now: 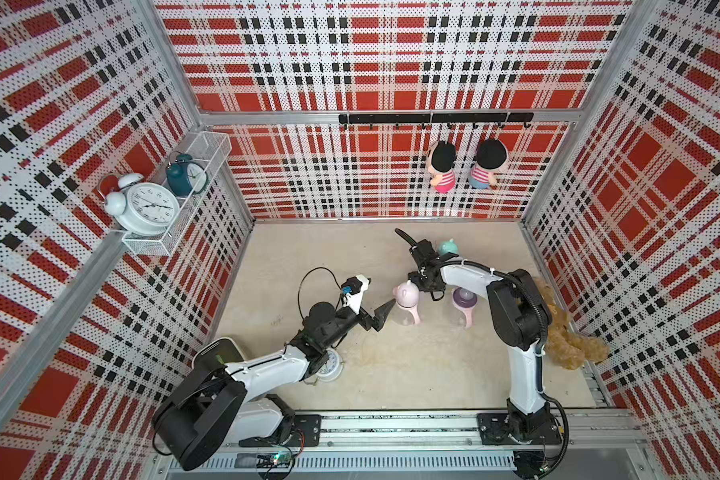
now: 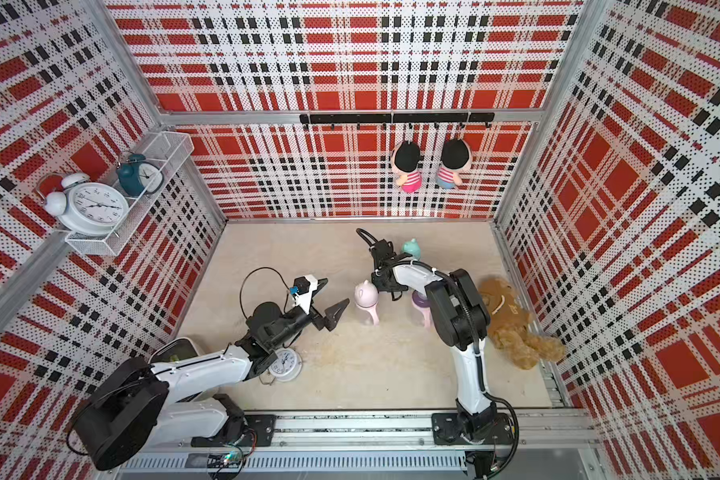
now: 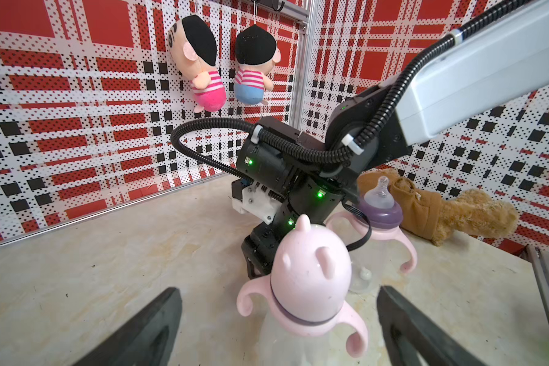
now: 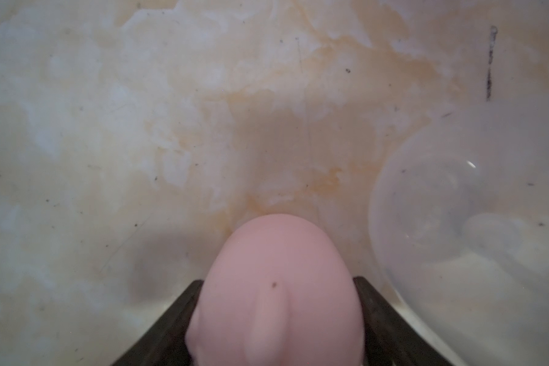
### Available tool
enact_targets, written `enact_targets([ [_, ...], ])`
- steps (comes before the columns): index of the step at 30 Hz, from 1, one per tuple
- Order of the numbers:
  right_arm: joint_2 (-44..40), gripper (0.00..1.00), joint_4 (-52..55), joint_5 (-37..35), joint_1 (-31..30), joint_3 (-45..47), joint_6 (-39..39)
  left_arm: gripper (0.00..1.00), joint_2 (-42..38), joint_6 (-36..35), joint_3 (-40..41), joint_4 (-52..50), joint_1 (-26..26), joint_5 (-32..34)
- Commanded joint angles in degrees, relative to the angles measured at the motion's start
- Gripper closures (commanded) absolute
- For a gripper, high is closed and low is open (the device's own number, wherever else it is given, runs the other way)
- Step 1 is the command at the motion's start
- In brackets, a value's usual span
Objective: Assemble the baby bottles
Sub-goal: Pick up the lid from the center of the board.
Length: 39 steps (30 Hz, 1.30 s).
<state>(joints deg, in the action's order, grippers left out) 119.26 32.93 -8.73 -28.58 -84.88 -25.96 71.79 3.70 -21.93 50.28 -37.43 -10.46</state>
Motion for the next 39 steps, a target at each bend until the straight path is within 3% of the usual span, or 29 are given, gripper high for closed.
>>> enact_targets([
  [1, 1.8, 0.29, -0.1, -0.9, 0.3, -1.3, 0.3, 0.02, -0.9, -0.7, -1.4, -1.1, -0.3, -0.1],
  [16, -4.5, 0.31, 0.1, -2.2, -1.9, -1.2, 3.2, 0.02, -1.0, -0.8, -0.9, -1.1, -0.3, 0.2],
  [39, -26.7, 0.30, 2.4, 1.3, -2.4, 0.6, 4.4, 0.02, 0.7, -0.7, -2.0, -1.1, -0.8, 0.1],
])
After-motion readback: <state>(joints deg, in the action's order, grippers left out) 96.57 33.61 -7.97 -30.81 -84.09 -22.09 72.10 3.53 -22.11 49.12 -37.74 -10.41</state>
